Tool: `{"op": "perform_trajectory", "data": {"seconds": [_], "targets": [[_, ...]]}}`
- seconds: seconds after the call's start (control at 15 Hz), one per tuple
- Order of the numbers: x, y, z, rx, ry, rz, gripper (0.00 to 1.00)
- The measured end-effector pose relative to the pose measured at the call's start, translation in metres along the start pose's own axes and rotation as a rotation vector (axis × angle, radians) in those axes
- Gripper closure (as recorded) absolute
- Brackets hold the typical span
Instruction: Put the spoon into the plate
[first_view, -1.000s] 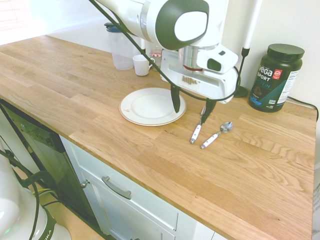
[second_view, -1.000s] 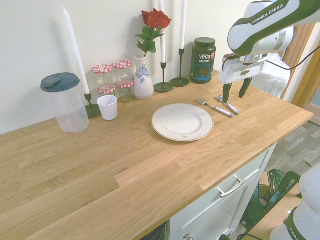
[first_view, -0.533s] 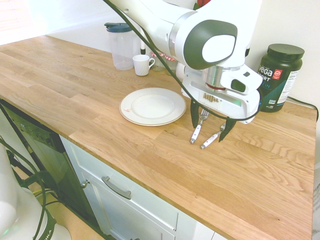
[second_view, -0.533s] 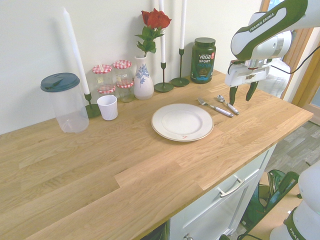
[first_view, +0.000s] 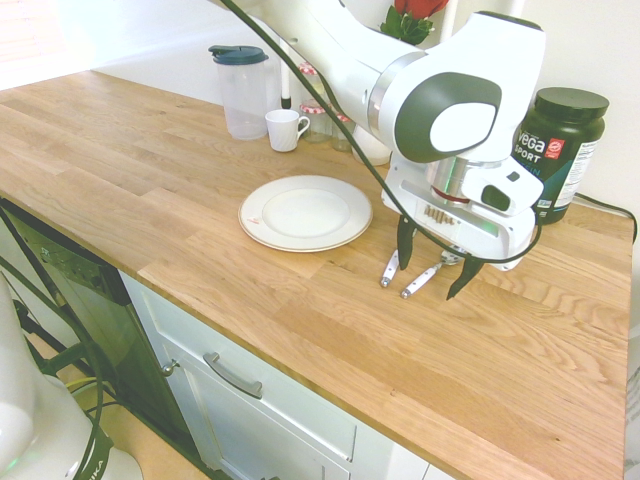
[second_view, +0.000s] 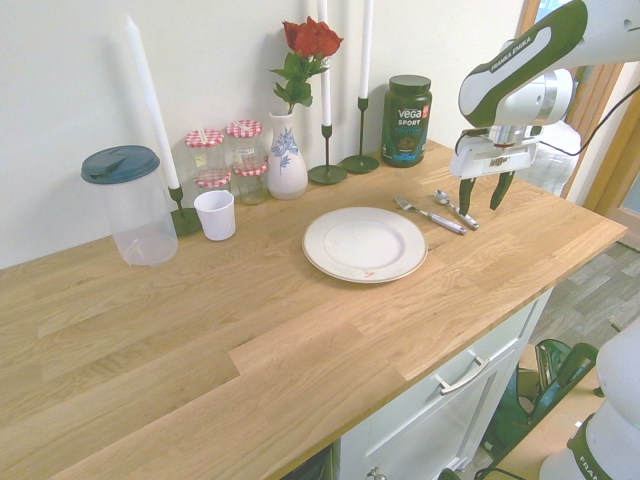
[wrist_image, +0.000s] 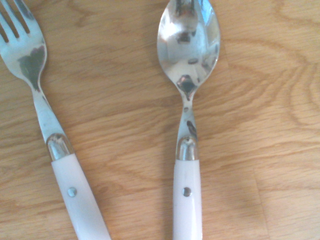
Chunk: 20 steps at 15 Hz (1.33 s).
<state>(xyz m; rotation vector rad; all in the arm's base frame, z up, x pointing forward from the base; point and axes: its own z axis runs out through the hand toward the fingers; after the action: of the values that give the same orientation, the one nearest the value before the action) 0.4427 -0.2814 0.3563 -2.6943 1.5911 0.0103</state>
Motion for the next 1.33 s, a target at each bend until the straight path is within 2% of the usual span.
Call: {"op": "perform_trajectory", "data": {"seconds": [1.33], "targets": [[-0.004, -0.021, 0.021, -0.001, 0.008, -0.041, 1.00]]}}
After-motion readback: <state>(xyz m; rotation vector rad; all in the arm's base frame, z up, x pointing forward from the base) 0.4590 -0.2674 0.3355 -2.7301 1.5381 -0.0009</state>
